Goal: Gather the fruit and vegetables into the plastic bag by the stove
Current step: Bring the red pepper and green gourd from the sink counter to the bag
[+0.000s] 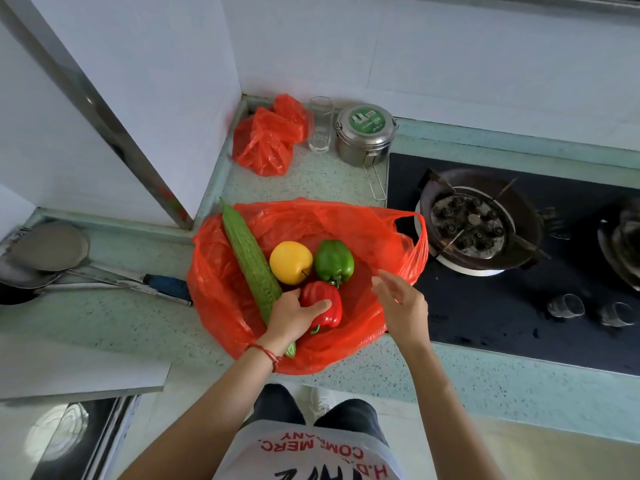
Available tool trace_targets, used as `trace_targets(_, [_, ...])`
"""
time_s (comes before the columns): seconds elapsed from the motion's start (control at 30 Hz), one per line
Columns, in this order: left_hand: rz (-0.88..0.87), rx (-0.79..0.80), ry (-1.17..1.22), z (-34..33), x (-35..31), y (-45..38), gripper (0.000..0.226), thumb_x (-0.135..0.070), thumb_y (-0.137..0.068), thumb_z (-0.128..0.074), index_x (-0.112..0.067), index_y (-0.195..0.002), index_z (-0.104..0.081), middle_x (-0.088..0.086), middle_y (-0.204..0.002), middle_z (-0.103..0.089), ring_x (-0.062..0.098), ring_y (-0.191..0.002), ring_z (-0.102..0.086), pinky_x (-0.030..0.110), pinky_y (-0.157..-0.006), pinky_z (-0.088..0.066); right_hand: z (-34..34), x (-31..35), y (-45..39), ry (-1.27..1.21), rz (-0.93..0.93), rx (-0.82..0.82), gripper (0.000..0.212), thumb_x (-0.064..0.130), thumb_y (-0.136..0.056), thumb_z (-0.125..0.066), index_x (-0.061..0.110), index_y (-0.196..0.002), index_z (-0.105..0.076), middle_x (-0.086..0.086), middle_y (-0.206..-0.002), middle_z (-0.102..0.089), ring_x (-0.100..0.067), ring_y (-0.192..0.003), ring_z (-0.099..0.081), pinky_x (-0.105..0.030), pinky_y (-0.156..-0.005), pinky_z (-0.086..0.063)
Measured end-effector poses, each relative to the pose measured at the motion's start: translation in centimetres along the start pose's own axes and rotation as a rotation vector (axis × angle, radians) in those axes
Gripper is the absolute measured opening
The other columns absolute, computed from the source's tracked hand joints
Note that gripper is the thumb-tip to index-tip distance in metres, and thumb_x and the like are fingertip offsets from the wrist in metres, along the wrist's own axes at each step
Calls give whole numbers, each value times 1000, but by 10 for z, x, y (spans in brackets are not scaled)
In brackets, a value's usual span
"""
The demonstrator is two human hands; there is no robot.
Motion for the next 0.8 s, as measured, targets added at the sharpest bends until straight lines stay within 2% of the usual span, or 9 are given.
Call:
trace_targets(0.13, [-11, -27, -8, -1, -1, 3, 44, -36, -80, -67, -5, -112, -62, 12, -105, -69, 26, -100, -63, 35, -88, -49, 3, -4, 0, 11, -6, 14, 34, 33, -89, -57, 18, -120, -60, 2, -109, -66, -2, -95, -57, 4, -67, -39])
trace_targets(0.23, [-43, -67, 2, 4, -7, 9, 52, -35, -82, -65, -4, -123, -54, 11, -120, -63, 26, -114, -56, 32, -95, -44, 3, -6, 0, 9, -6, 32, 34, 33, -89, -57, 18, -120, -60, 1, -110, -67, -3, -96, -58, -2, -67, -42])
trace_targets(0.33, [-59, -127, 14, 13, -8, 15, 60, -35, -83, -63, -5, -133, -46, 10, -136, -52, 24, -125, -48, 36, -105, -38, 1, -10, 2, 6, -11, 51, 34, 32, -89, -57, 18, -120, -60, 0, -112, -66, -4, -95, -58, -7, -69, -41])
trace_targets(0.5, [-161, -190, -12, 24, -18, 28, 45, -27, -87, -60, -6, -126, -53, 11, -128, -58, 21, -118, -54, 32, -98, -42, 1, -12, 10, 17, -17, 52, 34, 33, -89, -56, 19, -120, -60, 0, -114, -66, -6, -98, -59, -7, -73, -40])
trace_targets(0.63, [-358, -167, -150, 25, -38, 37, 43, -26, -87, -60, -6, -124, -55, 10, -125, -60, 21, -118, -53, 27, -96, -40, 4, -12, 26, 84, -3, -5, 36, 33, -90, -56, 18, -123, -58, 7, -113, -62, 0, -97, -55, -1, -70, -40])
trace_targets(0.67, [-417, -155, -208, 24, -43, 38, 44, -26, -87, -60, -5, -124, -54, 11, -124, -60, 22, -118, -53, 25, -96, -38, 5, -12, 31, 120, 8, -29, 38, 32, -90, -56, 16, -124, -57, 5, -115, -61, -3, -100, -55, -2, -74, -40])
trace_targets(0.8, [-629, -59, -458, 15, -54, 46, 47, -30, -87, -58, -2, -124, -54, 16, -122, -60, 29, -118, -52, 32, -98, -40, 4, -16, 59, 333, 73, -124, 42, 31, -90, -55, 12, -128, -53, -5, -131, -56, -19, -122, -49, -28, -98, -40])
Point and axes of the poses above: each hand's wrist, its own y-axis away from the middle knuckle, its own z-axis out of the back of the hand, x = y × z, the point moved 10 cm from there along -y, towards the middle knuckle
